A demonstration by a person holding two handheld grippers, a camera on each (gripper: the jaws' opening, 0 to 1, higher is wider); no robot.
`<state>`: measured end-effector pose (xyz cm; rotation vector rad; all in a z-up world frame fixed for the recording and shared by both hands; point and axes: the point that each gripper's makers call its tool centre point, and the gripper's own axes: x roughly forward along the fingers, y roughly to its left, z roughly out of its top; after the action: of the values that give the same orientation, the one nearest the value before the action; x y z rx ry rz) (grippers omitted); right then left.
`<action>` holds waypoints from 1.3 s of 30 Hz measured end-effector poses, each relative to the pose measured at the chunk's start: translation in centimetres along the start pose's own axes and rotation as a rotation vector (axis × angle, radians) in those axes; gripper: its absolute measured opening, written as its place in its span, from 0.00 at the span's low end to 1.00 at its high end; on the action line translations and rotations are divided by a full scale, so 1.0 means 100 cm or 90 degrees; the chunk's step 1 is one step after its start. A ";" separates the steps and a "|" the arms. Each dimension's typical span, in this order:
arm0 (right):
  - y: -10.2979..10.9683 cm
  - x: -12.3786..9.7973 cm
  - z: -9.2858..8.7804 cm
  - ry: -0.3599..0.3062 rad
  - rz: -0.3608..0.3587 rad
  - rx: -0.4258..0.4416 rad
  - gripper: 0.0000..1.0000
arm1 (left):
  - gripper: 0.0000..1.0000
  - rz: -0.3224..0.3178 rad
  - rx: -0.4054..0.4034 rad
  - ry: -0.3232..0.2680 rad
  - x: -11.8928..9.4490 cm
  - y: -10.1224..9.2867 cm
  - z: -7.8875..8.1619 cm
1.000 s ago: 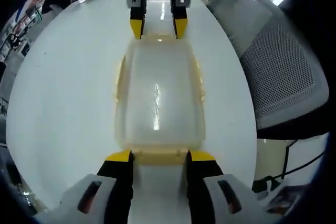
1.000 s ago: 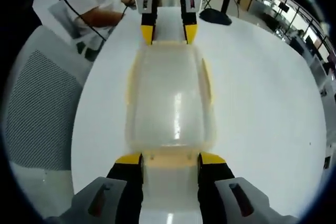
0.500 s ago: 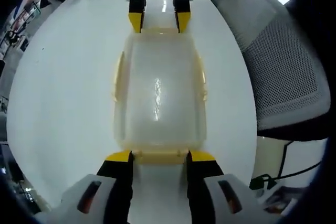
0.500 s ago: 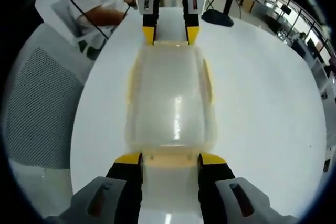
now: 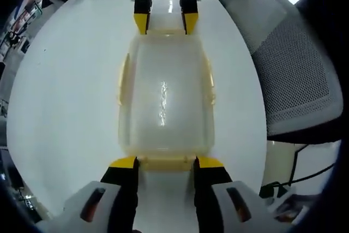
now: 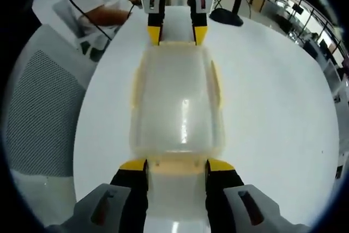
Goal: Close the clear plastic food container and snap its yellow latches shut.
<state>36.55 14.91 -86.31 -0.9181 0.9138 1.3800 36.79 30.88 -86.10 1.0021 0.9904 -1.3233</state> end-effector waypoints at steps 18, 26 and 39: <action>-0.001 -0.001 0.001 0.015 -0.005 0.009 0.38 | 0.38 0.000 0.000 -0.026 -0.001 0.001 0.000; 0.003 -0.003 0.006 0.007 -0.024 0.006 0.38 | 0.38 -0.009 -0.004 -0.016 -0.003 -0.002 -0.002; 0.001 -0.014 0.009 -0.016 -0.023 0.021 0.37 | 0.37 0.006 0.016 -0.025 -0.018 0.002 0.003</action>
<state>36.45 15.16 -84.68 -0.8862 0.8938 1.3394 36.95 31.07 -84.26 0.9949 0.9416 -1.3453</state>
